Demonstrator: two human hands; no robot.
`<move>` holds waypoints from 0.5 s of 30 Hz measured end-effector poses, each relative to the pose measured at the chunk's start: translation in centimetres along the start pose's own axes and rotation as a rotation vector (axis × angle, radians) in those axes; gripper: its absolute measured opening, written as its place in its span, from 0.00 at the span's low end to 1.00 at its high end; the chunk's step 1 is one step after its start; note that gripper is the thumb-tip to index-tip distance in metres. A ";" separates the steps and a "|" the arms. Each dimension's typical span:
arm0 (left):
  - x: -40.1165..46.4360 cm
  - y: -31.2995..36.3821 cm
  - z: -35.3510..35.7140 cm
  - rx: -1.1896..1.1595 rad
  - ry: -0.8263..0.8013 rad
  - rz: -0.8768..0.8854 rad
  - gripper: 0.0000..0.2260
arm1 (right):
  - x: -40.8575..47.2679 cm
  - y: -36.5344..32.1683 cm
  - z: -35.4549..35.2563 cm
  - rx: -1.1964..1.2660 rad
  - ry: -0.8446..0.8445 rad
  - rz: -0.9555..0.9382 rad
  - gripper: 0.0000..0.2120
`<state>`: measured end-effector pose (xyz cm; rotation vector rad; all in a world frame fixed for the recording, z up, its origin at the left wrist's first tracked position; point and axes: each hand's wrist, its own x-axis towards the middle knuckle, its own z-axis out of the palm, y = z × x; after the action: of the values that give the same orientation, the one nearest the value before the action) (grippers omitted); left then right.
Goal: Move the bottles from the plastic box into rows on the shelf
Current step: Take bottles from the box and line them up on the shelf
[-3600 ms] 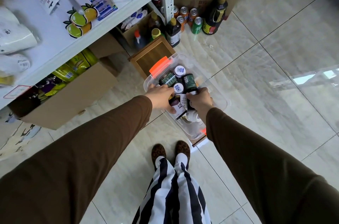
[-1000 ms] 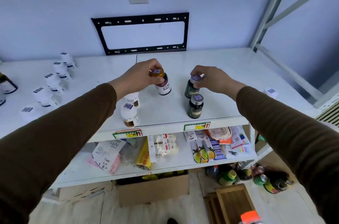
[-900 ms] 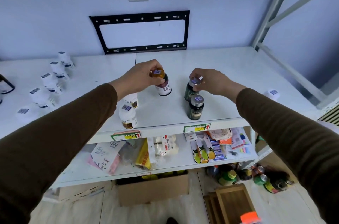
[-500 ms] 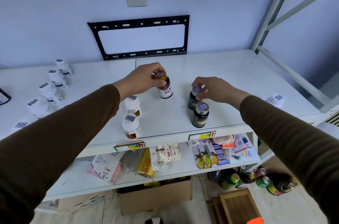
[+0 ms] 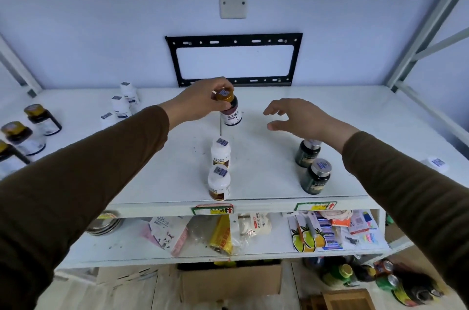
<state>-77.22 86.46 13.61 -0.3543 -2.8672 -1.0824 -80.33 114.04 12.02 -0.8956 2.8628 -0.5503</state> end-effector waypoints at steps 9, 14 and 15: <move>-4.9 -6.4 -10.6 0.069 0.099 -0.046 0.15 | 7.1 -11.8 1.7 -0.030 -0.002 -0.166 0.16; -8.2 -12.3 -19.1 0.112 0.124 -0.047 0.15 | 11.7 -20.6 4.1 -0.029 0.053 -0.213 0.14; -8.8 -13.6 -20.8 0.124 0.128 -0.046 0.15 | 12.6 -22.4 4.6 -0.021 0.064 -0.216 0.13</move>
<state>-72.42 61.15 19.28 -0.2045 -2.8234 -0.8924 -77.83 88.37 16.13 -1.2226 2.8504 -0.5798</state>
